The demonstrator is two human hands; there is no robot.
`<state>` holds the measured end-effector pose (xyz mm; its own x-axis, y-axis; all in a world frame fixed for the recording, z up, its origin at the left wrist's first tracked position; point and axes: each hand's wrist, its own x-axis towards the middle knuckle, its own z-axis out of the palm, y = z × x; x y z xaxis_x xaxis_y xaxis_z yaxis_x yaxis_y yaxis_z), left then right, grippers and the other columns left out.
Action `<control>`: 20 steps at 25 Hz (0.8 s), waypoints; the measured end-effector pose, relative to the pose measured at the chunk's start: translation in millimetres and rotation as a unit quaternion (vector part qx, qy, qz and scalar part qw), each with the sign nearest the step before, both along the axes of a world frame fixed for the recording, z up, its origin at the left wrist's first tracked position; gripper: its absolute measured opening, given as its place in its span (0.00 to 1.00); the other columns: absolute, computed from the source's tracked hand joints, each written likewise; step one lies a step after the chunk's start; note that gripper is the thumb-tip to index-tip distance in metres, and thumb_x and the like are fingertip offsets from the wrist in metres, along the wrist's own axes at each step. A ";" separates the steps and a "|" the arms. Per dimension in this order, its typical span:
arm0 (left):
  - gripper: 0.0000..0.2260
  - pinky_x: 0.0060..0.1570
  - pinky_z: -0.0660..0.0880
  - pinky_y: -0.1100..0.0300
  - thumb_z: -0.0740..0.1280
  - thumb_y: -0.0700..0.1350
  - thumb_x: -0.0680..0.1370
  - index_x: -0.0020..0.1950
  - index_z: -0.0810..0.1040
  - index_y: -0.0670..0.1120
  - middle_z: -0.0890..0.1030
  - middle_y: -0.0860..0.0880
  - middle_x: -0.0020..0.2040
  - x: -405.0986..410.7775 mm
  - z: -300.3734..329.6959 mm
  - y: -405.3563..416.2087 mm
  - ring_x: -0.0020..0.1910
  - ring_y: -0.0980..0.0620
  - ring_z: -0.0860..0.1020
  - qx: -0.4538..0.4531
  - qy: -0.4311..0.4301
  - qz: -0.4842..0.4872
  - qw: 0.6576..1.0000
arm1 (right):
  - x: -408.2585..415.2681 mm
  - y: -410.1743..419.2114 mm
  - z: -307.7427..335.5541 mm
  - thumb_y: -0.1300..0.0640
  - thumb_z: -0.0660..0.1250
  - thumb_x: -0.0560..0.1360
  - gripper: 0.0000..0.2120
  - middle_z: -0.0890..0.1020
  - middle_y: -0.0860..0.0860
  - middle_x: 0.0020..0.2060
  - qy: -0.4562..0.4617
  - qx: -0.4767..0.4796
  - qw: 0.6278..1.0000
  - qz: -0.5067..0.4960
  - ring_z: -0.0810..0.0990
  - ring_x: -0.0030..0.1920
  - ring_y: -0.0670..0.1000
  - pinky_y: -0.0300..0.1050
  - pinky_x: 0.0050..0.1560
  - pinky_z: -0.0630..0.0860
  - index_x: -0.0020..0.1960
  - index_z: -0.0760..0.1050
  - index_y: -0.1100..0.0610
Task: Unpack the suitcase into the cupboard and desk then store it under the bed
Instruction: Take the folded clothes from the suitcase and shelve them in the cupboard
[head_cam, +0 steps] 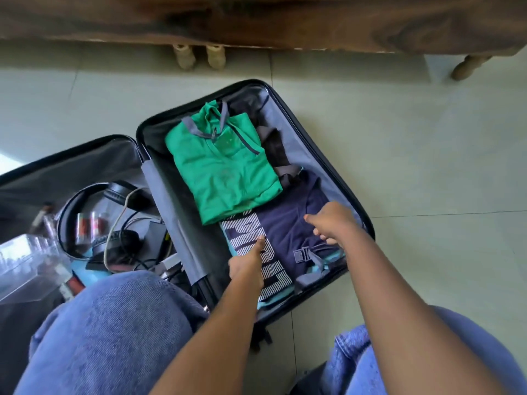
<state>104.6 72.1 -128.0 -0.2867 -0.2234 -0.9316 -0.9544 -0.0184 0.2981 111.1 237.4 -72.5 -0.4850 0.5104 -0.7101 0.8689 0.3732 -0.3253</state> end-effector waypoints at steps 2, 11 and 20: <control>0.44 0.44 0.80 0.45 0.83 0.53 0.54 0.62 0.67 0.37 0.78 0.39 0.55 -1.9 0.7 -5.7 0.50 0.37 0.79 0.023 -0.003 0.007 1.000 | -7.3 -1.1 2.0 0.51 0.66 0.76 0.14 0.80 0.58 0.38 0.015 -0.076 0.995 -0.057 0.78 0.37 0.55 0.49 0.45 0.79 0.50 0.75 0.64; 0.23 0.30 0.80 0.54 0.75 0.36 0.63 0.57 0.78 0.36 0.83 0.38 0.45 -30.1 119.7 30.4 0.34 0.44 0.81 0.179 0.074 -0.005 0.981 | -0.1 9.4 83.4 0.44 0.71 0.70 0.23 0.78 0.55 0.43 0.140 -0.185 0.895 -0.380 0.79 0.39 0.54 0.41 0.34 0.78 0.51 0.75 0.62; 0.17 0.50 0.78 0.40 0.73 0.41 0.67 0.55 0.78 0.42 0.84 0.41 0.48 38.3 422.5 19.6 0.45 0.42 0.83 0.304 0.111 -0.029 0.946 | 124.2 -23.6 335.4 0.34 0.67 0.69 0.34 0.78 0.60 0.61 0.261 -0.552 0.608 -0.507 0.76 0.63 0.62 0.63 0.66 0.67 0.64 0.76 0.58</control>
